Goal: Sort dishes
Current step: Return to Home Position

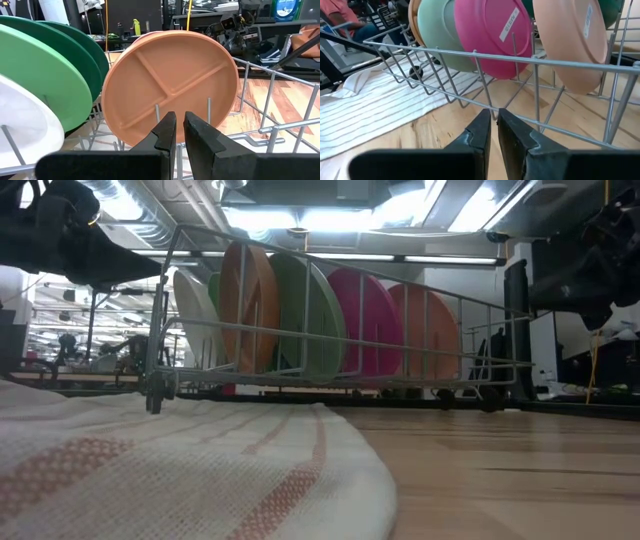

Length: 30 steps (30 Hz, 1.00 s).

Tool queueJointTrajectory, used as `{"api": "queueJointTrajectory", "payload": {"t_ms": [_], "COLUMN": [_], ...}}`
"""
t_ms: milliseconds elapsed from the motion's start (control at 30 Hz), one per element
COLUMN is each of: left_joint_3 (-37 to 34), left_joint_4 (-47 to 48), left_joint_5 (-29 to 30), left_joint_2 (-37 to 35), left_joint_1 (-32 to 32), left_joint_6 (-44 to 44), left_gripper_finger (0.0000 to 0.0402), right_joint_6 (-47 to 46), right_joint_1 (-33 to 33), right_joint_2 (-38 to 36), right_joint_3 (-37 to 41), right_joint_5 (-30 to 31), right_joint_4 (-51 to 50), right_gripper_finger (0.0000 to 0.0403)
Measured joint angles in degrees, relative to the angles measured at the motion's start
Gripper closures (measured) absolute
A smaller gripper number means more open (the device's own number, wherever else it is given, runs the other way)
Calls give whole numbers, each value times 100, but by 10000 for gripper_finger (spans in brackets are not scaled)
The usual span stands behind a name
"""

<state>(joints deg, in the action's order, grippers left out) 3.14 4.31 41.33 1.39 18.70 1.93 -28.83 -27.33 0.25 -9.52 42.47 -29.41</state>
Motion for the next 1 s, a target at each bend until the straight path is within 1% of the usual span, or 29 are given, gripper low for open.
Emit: {"api": "queueJointTrajectory", "payload": {"t_ms": [267, 533, 1000], "left_joint_3": [0, 0, 0], "left_joint_4": [2, 4, 5], "left_joint_5": [1, 1, -1], "left_joint_2": [0, 0, 0], "left_joint_1": [0, 0, 0], "left_joint_6": [-1, -2, -2], "left_gripper_finger": [373, 373, 373], "right_joint_6": [56, 59, 60], "right_joint_1": [0, 0, -1], "right_joint_2": [-2, 0, -1], "right_joint_3": [4, 11, 17], "right_joint_5": [-13, -451, -458], "right_joint_4": [-20, -31, -39], "right_gripper_finger": [364, 364, 364]}}
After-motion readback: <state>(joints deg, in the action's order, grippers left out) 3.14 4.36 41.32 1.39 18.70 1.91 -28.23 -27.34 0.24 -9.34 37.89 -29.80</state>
